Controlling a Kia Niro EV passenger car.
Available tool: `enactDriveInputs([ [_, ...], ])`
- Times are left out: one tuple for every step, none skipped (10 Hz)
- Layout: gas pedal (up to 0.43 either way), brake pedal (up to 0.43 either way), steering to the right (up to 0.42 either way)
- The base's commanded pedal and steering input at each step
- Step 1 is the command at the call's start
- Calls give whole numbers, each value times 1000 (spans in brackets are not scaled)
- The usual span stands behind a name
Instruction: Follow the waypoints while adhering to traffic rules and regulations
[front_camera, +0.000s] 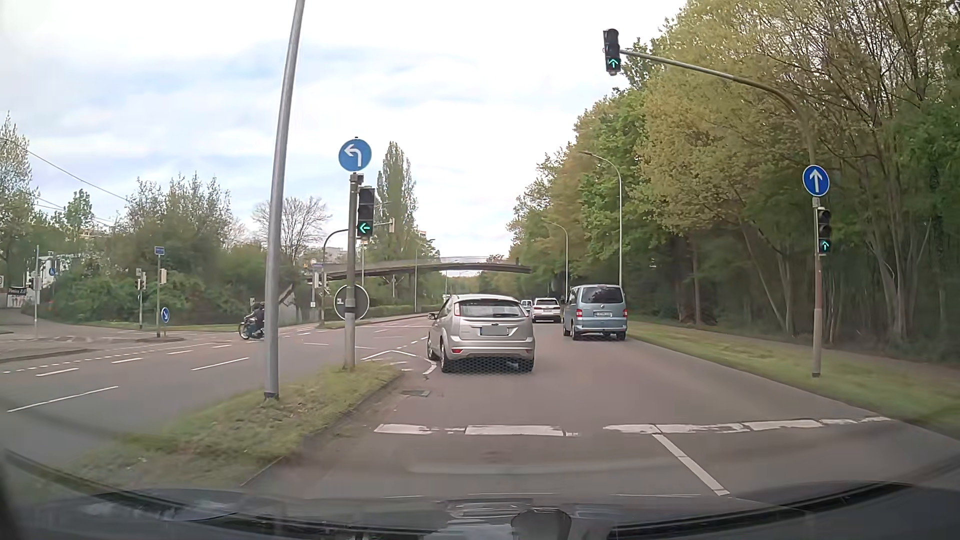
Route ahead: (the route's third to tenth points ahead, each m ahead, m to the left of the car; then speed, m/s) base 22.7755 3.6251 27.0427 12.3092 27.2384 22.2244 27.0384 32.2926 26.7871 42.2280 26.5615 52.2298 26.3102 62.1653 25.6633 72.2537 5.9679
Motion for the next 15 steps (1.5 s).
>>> enactDriveInputs([
  [98, 0, 10],
  [87, 0, 12],
  [87, 0, 14],
  [87, 0, 14],
  [79, 0, 15],
  [67, 0, 15],
  [59, 0, 15],
  [59, 0, 15],
  [59, 0, 15],
  [47, 0, 13],
  [39, 0, 6],
  [39, 0, 2],
  [39, 0, -4],
  [39, 0, -13],
  [39, 0, -29],
])
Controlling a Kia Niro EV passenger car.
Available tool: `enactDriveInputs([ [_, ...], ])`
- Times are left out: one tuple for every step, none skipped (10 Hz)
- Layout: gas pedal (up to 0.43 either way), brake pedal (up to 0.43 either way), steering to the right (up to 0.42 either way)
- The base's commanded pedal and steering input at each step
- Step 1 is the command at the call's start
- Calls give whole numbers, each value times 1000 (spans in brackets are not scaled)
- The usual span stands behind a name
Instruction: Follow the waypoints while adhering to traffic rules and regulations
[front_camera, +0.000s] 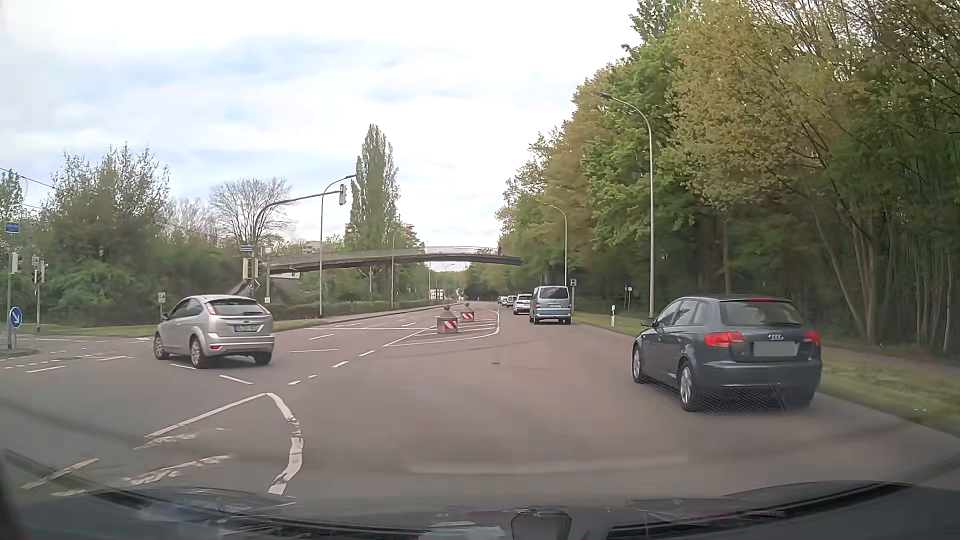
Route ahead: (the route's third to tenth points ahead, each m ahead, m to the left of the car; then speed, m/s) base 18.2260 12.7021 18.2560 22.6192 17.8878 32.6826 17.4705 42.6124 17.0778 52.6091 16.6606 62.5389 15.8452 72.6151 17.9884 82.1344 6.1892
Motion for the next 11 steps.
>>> enactDriveInputs([
  [39, 0, -47],
  [39, 0, -76],
  [39, 0, -99],
  [39, 0, -124],
  [39, 0, -154],
  [39, 0, -175],
  [39, 0, -201],
  [39, 0, -219],
  [39, 0, -231],
  [39, 0, -245],
  [39, 0, -260],
])
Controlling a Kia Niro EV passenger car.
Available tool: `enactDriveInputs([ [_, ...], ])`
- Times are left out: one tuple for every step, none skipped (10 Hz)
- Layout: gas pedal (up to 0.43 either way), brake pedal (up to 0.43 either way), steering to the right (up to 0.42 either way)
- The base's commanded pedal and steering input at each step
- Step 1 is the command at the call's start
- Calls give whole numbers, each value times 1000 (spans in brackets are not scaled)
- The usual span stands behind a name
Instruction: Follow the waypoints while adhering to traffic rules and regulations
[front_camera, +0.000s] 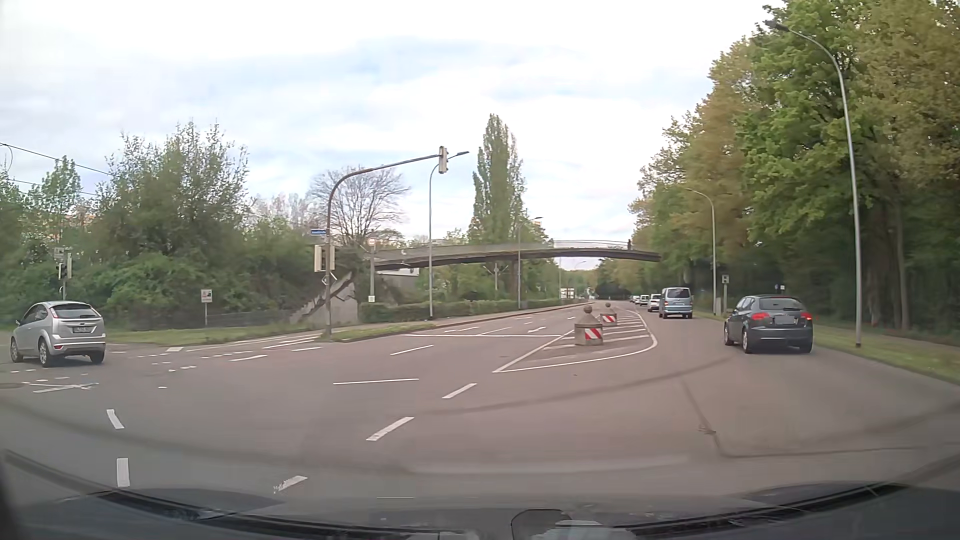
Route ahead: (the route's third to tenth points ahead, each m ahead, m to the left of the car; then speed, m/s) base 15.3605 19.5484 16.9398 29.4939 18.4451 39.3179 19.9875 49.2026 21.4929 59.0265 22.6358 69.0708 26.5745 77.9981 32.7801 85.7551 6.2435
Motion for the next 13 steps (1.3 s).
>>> enactDriveInputs([
  [39, 0, -277],
  [39, 0, -287],
  [39, 0, -298],
  [39, 0, -303],
  [39, 0, -305],
  [39, 0, -309],
  [39, 0, -314],
  [39, 0, -318],
  [39, 0, -318],
  [39, 0, -317],
  [39, 0, -314],
  [39, 0, -309],
  [39, 0, -307],
])
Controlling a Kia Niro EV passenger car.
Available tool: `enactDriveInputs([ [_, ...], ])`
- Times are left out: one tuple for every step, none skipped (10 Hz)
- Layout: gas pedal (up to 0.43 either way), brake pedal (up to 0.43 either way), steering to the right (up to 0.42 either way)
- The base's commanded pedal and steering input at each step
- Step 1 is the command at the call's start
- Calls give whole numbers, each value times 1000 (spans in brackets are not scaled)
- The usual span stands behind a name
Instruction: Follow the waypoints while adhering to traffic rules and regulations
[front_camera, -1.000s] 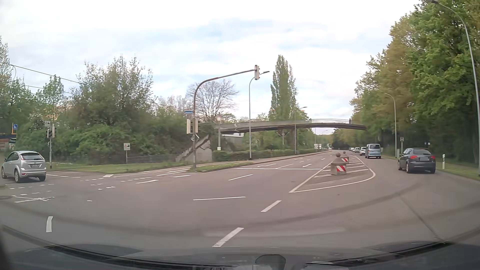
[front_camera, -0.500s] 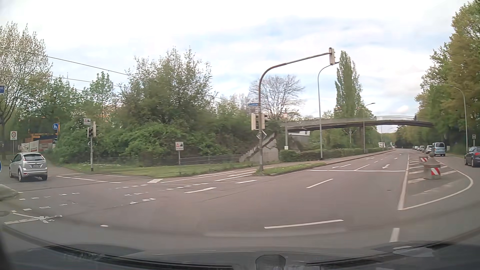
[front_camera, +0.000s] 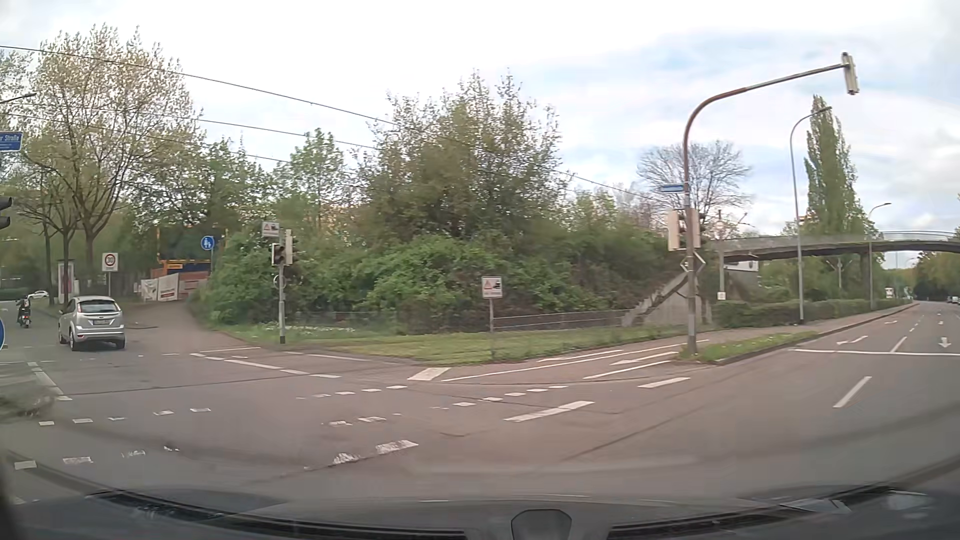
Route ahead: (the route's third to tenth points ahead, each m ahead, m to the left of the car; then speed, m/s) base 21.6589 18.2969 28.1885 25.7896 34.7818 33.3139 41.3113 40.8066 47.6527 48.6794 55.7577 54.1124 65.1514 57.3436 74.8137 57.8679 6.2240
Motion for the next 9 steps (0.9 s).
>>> enactDriveInputs([
  [39, 0, -307],
  [39, 0, -302],
  [39, 0, -296],
  [39, 0, -296],
  [39, 0, -293],
  [39, 0, -285],
  [39, 0, -277],
  [39, 0, -274],
  [39, 0, -271],
])
